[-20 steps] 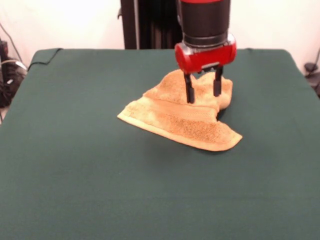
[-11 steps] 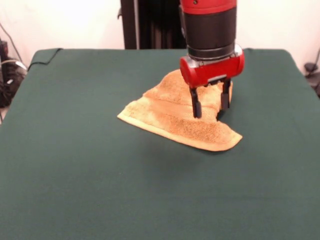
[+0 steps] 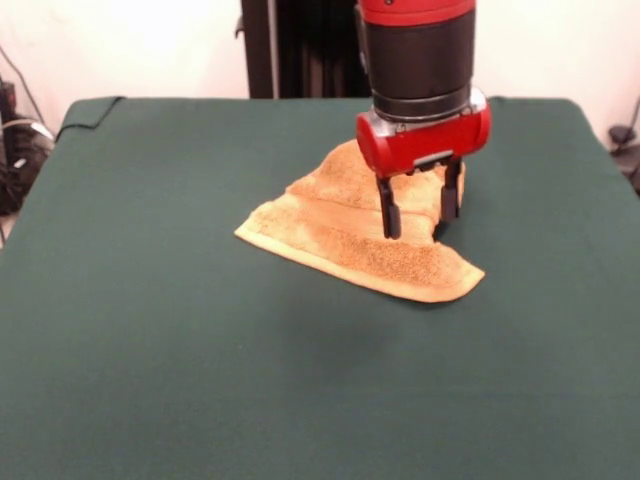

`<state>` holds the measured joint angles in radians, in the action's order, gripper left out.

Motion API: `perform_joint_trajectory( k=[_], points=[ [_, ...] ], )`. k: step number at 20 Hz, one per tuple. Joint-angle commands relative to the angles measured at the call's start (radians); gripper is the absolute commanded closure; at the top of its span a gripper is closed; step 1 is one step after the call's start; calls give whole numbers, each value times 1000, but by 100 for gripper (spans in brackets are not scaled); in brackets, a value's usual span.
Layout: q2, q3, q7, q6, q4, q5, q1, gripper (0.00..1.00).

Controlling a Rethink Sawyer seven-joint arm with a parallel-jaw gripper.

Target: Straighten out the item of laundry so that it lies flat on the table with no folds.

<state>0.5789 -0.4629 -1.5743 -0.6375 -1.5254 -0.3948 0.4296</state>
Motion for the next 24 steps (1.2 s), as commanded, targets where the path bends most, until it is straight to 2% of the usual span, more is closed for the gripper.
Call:
perform_joint_trajectory(
  k=[1, 6, 19, 24],
  points=[
    [81, -90, 264, -177, -18, -62, 18, 0],
    [140, -90, 252, -166, -81, -64, 39, 0],
    [122, -140, 293, -137, -100, -110, 104, 0],
    [89, -167, 300, -114, -96, -139, 145, 0]
  ],
)
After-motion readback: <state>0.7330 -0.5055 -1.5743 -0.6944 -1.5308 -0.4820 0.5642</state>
